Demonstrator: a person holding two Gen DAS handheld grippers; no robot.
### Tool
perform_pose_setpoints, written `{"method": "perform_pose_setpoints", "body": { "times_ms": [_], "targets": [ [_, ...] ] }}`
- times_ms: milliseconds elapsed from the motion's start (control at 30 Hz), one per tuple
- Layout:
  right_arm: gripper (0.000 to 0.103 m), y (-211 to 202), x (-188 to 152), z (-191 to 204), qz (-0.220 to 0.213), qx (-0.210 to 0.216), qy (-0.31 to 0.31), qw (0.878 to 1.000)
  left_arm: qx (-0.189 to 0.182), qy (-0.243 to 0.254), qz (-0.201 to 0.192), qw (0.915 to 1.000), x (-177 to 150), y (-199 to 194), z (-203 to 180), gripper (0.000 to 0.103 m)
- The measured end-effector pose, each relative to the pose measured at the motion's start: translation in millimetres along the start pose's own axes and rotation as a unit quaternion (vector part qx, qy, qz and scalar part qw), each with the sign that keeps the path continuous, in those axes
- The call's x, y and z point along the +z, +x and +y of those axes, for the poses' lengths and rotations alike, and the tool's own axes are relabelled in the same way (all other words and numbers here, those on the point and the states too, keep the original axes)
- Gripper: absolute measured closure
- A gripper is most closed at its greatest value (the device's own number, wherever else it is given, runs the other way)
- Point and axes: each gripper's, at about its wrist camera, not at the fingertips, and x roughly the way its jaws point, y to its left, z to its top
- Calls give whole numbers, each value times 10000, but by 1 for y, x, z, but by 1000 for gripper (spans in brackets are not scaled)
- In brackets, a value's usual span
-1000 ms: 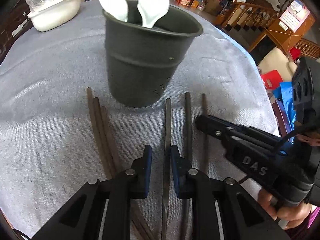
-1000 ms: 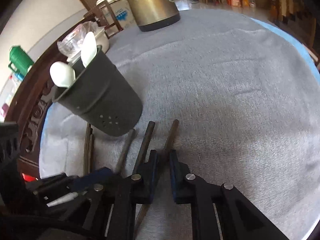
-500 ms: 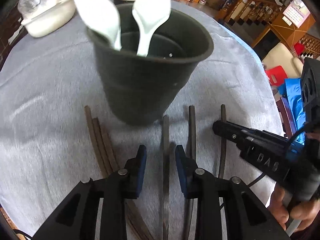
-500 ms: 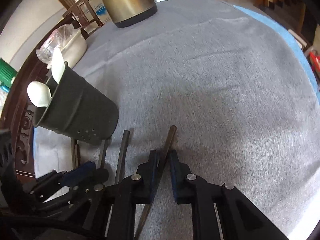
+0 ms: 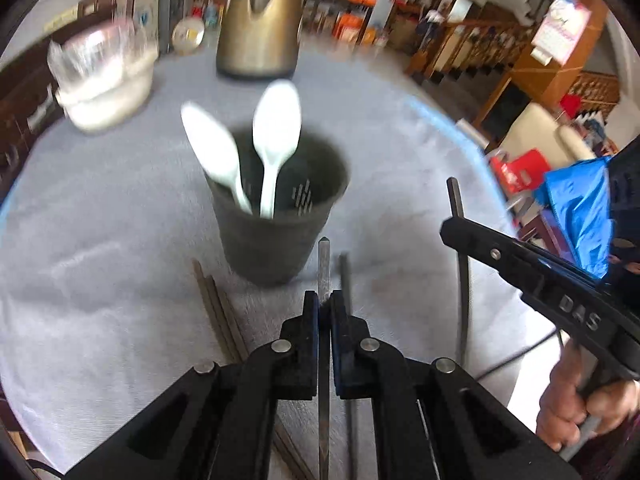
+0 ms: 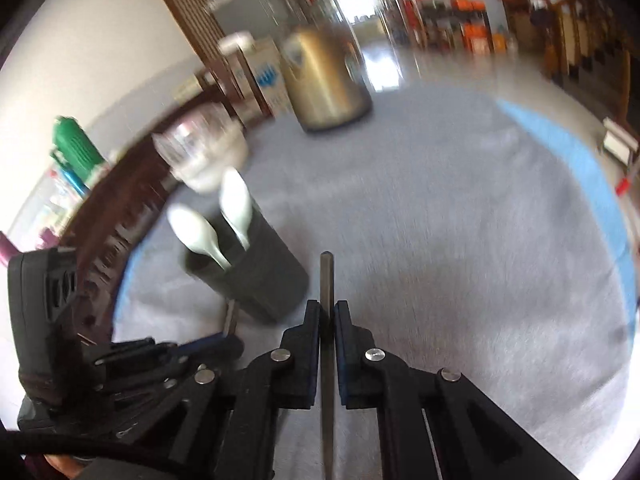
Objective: Organize utensils
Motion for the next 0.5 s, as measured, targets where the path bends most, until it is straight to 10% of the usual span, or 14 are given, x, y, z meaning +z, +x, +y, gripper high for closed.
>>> {"method": "perform_pose_setpoints", "body": {
  "times_ms": [500],
  "targets": [
    [96, -87, 33, 49, -2114, 608, -216, 9753, 0, 120, -1744, 9846, 35, -139, 1, 97]
  ]
}}
